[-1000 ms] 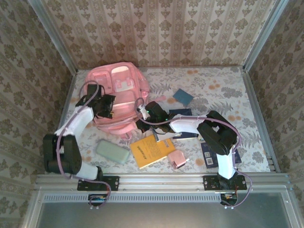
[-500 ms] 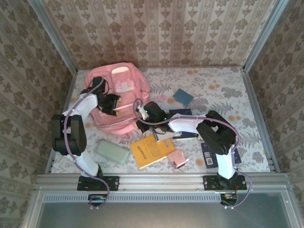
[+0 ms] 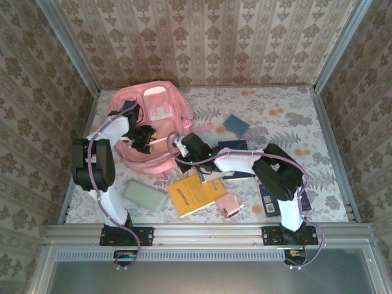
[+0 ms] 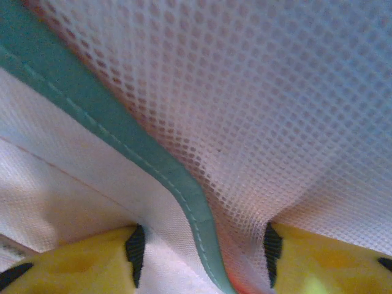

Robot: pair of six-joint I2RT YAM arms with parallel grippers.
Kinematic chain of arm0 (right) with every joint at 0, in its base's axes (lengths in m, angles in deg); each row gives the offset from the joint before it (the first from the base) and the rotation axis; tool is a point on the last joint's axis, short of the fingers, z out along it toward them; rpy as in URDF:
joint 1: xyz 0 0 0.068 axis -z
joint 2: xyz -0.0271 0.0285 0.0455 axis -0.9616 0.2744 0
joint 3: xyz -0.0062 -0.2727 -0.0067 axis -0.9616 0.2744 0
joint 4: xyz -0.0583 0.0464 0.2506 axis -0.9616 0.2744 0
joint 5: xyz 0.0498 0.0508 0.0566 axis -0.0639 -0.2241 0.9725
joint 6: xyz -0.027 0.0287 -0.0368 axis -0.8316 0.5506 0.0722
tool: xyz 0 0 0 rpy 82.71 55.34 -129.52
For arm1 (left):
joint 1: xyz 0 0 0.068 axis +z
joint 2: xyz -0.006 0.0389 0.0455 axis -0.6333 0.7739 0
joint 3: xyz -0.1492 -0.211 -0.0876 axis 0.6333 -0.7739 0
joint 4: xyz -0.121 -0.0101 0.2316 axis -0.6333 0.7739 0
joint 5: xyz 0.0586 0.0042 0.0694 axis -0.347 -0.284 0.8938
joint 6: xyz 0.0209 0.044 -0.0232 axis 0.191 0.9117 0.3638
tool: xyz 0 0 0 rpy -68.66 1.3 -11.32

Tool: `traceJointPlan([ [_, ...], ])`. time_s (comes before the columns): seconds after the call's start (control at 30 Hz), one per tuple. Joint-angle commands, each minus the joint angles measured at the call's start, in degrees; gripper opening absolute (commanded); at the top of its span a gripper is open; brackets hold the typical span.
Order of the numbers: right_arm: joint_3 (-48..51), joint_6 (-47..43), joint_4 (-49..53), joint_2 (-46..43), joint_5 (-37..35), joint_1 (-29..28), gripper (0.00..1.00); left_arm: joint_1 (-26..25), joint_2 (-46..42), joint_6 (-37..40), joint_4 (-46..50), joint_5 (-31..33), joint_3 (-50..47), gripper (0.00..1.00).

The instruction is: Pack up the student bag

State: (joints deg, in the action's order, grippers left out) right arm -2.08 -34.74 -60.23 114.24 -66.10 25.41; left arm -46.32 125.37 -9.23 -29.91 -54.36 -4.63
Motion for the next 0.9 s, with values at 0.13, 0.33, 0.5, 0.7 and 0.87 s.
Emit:
traceJointPlan([
  [0.13,-0.6,-1.3,1.2,0.7,-1.8,-0.3,0.0,-0.1,2.7,1.7,2.9,-0.3,3.3,0.17],
  [0.33,0.1,-3.1,2.4,-1.4,-3.1,-0.2,0.0,0.8,-1.8,3.0,5.6,1.1,6.8,0.0],
  [0.5,0.3,-4.4,3.9,-3.0,-3.8,1.1,0.0,1.8,-5.7,4.0,9.1,3.2,10.4,0.0],
  [0.7,-1.4,-6.1,5.9,-3.3,-3.6,2.3,0.0,2.0,-8.1,4.5,10.9,3.5,13.6,0.0],
  [0.87,-3.7,-7.0,7.8,-2.8,-3.5,4.4,0.0,2.3,-8.4,6.2,13.1,3.5,15.2,0.0],
])
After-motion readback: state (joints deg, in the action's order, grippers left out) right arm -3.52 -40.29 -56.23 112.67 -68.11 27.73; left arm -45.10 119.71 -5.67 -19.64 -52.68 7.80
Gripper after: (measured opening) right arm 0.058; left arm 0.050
